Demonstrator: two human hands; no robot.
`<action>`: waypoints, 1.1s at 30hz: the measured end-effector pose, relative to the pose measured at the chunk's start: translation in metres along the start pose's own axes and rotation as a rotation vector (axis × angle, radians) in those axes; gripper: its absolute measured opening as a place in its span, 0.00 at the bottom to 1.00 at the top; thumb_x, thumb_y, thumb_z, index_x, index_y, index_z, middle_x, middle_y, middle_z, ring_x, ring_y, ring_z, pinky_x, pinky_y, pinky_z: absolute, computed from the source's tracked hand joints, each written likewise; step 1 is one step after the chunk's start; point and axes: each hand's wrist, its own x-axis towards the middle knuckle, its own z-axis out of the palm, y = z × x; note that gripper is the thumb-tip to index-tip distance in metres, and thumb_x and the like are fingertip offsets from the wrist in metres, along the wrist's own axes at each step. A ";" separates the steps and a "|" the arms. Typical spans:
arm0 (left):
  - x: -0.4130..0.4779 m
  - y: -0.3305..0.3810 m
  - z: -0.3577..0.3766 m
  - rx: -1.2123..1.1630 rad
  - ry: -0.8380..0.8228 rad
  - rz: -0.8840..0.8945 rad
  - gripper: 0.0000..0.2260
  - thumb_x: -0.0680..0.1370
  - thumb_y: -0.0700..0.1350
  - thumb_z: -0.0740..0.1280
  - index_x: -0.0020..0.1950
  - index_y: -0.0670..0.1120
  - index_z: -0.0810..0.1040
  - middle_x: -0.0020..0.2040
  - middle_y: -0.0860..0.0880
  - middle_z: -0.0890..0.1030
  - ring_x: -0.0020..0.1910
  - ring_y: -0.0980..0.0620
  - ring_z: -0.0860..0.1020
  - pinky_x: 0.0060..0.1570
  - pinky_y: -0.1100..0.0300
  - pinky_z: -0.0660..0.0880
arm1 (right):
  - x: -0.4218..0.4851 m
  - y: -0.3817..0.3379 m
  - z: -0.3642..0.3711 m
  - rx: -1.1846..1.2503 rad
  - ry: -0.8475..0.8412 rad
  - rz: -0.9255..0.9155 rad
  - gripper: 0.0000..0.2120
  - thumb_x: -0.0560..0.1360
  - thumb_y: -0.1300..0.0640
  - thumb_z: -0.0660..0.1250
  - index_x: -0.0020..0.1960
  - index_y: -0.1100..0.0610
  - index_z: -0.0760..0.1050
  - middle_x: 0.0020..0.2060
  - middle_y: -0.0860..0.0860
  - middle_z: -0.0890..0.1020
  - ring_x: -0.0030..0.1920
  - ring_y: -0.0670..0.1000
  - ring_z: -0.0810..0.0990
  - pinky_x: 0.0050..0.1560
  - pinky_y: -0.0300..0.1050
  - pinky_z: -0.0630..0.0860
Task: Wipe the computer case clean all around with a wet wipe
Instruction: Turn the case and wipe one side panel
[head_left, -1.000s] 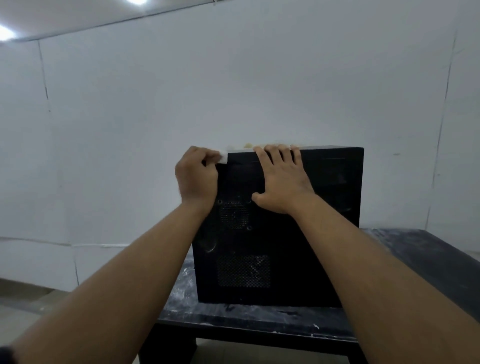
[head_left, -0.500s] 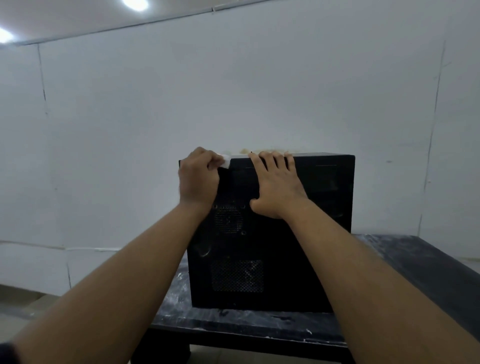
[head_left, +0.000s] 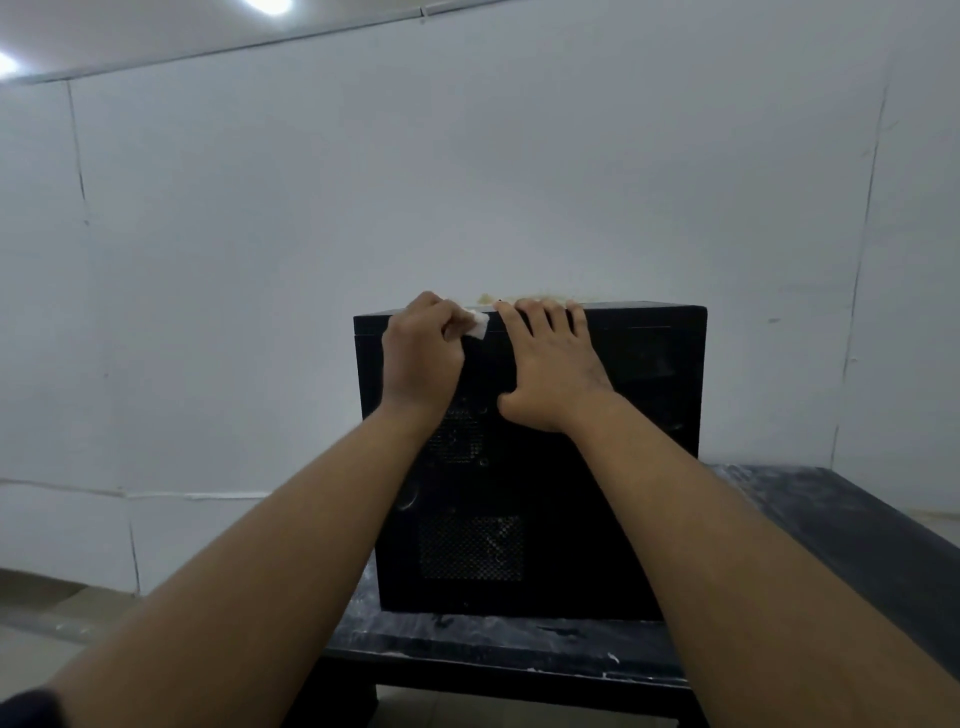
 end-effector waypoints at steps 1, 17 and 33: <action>-0.010 -0.004 0.000 0.016 -0.022 0.047 0.05 0.77 0.34 0.75 0.46 0.43 0.88 0.43 0.51 0.84 0.41 0.52 0.83 0.44 0.56 0.80 | 0.000 0.000 -0.001 0.007 -0.005 -0.002 0.53 0.67 0.40 0.69 0.85 0.52 0.48 0.80 0.53 0.57 0.82 0.60 0.53 0.84 0.64 0.42; -0.027 -0.011 0.000 0.010 -0.081 0.195 0.06 0.77 0.35 0.77 0.47 0.45 0.89 0.45 0.52 0.86 0.44 0.54 0.83 0.47 0.48 0.80 | 0.000 0.001 -0.006 0.067 -0.041 0.004 0.52 0.64 0.42 0.62 0.85 0.52 0.49 0.81 0.52 0.57 0.82 0.59 0.51 0.84 0.62 0.40; -0.022 0.003 0.007 0.022 -0.162 0.203 0.08 0.76 0.34 0.76 0.46 0.47 0.89 0.45 0.53 0.86 0.44 0.52 0.84 0.47 0.46 0.80 | -0.012 0.035 -0.017 -0.028 -0.065 0.062 0.53 0.68 0.46 0.71 0.85 0.52 0.48 0.80 0.55 0.59 0.82 0.61 0.53 0.84 0.61 0.41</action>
